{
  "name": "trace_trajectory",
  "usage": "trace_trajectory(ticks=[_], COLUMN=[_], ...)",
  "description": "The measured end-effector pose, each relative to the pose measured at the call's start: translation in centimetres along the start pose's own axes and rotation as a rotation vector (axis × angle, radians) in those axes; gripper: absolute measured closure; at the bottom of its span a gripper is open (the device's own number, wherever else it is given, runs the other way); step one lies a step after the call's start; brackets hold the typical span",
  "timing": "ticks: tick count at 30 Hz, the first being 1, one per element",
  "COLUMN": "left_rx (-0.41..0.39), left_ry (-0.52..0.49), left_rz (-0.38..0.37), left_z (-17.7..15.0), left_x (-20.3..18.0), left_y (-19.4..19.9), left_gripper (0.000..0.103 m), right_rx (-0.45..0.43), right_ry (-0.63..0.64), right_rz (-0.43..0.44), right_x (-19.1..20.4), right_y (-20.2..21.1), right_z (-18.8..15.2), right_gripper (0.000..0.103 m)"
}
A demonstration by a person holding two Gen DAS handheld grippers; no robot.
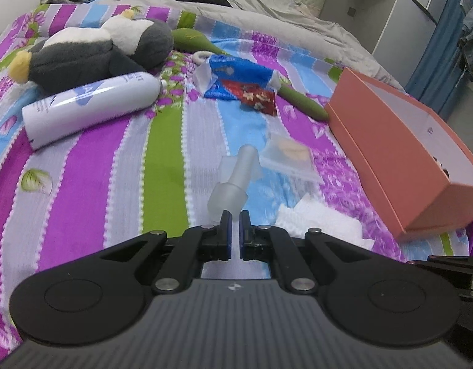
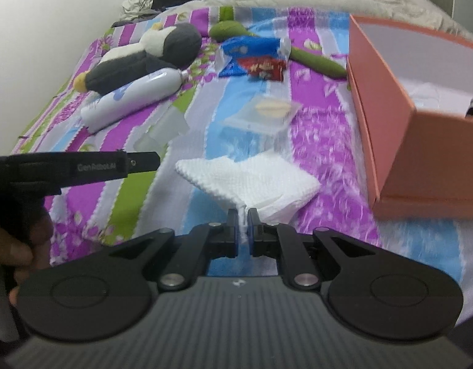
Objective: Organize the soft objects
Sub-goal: 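Lift the clear bag with the left tool while the right tool lifts the white cloth toward the box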
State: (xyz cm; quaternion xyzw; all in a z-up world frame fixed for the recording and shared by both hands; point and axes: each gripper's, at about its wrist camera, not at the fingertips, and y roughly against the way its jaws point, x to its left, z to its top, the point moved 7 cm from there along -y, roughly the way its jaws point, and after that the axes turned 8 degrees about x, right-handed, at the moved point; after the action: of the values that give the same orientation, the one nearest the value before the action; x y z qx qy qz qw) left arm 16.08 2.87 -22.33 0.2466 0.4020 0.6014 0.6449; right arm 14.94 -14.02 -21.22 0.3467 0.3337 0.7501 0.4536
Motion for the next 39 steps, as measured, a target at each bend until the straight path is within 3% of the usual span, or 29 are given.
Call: trace_trajectory(ticks=[5, 7, 9, 13, 17, 26, 29, 31, 33, 34, 36, 39], left_rx=[0.028, 0.036, 0.037, 0.036, 0.04, 0.053, 0.055, 0.054, 0.049, 0.042, 0.029, 0.01], left_ry=[-0.015, -0.017, -0.018, -0.012, -0.003, 0.005, 0.001, 0.001, 0.001, 0.003, 0.005, 0.006], left_rz=[-0.016, -0.02, -0.023, -0.019, -0.014, -0.004, -0.001, 0.002, 0.002, 0.003, 0.005, 0.007], left_z=[-1.7, -2.1, -2.2, -2.0, -2.0, -2.3, -2.1, -1.9, -1.5, -1.3, -0.8, -0.1], left_x=[-0.6, -0.8, -0.9, -0.5, 0.1, 0.6, 0.5, 0.4, 0.2, 0.2, 0.1, -0.1], left_y=[0.7, 0.8, 0.9, 1.0, 1.1, 1.0, 1.1, 1.2, 1.4, 1.7, 2.3, 3.5], left_gripper=[0.098, 0.098, 0.098, 0.098, 0.098, 0.098, 0.098, 0.098, 0.098, 0.098, 0.098, 0.098], right_rx=[0.012, 0.013, 0.006, -0.029, -0.033, 0.064, 0.068, 0.078, 0.087, 0.088, 0.084, 0.071], right_ry=[-0.013, -0.024, -0.039, -0.028, -0.028, 0.058, 0.098, 0.124, 0.118, 0.11, 0.102, 0.09], right_rz=[-0.008, -0.011, -0.012, 0.012, -0.024, -0.048, -0.08, -0.08, -0.064, -0.063, -0.059, -0.058], right_x=[0.0, -0.1, -0.1, -0.1, -1.0, -0.3, 0.4, 0.9, 1.2, 1.2, 1.3, 1.5], right_y=[0.6, 0.8, 0.9, 0.6, -0.8, -5.0, -5.3, -5.3, -5.3, -5.2, -4.9, -4.2], right_z=[-0.6, -0.6, -0.4, 0.4, 1.4, 0.5, 0.2, 0.2, 0.3, 0.4, 0.5, 0.6], right_gripper=[0.087, 0.074, 0.048, 0.048, 0.048, 0.041, 0.046, 0.06, 0.081, 0.085, 0.091, 0.093])
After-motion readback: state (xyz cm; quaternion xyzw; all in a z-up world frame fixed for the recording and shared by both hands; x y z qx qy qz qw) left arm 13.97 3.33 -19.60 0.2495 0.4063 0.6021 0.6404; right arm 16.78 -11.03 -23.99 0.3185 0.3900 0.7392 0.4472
